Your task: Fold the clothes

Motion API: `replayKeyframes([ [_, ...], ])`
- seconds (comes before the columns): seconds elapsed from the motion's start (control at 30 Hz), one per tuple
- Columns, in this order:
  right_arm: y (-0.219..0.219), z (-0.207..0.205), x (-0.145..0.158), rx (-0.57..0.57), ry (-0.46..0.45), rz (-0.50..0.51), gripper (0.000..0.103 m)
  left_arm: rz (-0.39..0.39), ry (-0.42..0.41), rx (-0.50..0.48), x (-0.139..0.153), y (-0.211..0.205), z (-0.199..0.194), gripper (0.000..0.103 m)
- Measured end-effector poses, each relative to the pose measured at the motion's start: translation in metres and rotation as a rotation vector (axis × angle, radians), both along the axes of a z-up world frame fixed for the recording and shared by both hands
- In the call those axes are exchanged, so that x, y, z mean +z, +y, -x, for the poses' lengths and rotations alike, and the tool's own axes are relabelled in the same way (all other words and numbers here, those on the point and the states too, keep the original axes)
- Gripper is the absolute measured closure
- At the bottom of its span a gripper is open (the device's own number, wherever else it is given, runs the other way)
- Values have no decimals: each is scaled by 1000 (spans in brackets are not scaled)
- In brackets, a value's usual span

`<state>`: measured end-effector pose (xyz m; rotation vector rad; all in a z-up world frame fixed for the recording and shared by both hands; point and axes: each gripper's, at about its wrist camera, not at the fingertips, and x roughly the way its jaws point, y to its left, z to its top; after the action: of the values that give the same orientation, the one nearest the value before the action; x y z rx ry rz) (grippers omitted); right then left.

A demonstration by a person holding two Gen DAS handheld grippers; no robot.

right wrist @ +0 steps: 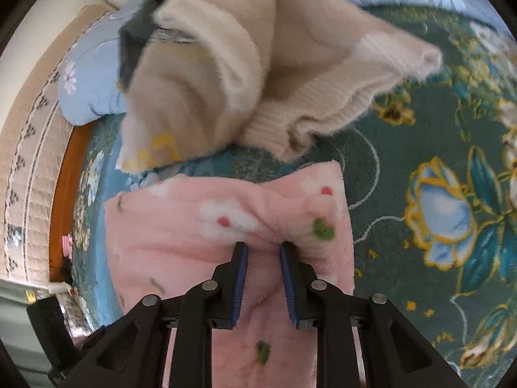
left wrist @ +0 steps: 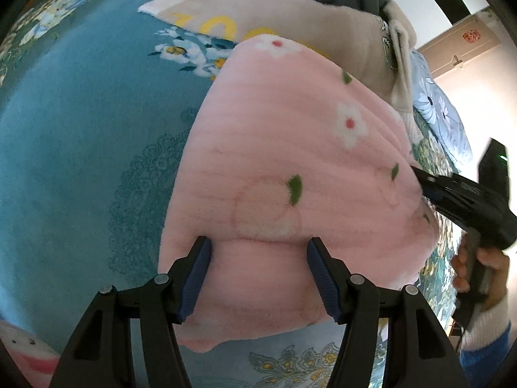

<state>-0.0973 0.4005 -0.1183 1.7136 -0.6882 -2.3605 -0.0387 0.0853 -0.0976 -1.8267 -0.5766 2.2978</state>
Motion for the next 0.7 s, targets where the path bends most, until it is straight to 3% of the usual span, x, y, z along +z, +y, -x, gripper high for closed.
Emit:
replayKeyframes([
  [0.2, -16, -62, 33, 67, 86, -29, 76, 0, -7, 6, -5, 2, 5, 40],
  [0.27, -22, -77, 27, 89, 75, -68, 73, 2, -9, 4, -6, 3, 7, 40],
  [0.43, -17, -87, -3, 51, 21, -45, 73, -3, -16, -1, -10, 5, 11, 40],
  [0.7, -16, -83, -8, 42, 4, -43, 73, -4, -5, -2, -12, 9, 17, 40],
])
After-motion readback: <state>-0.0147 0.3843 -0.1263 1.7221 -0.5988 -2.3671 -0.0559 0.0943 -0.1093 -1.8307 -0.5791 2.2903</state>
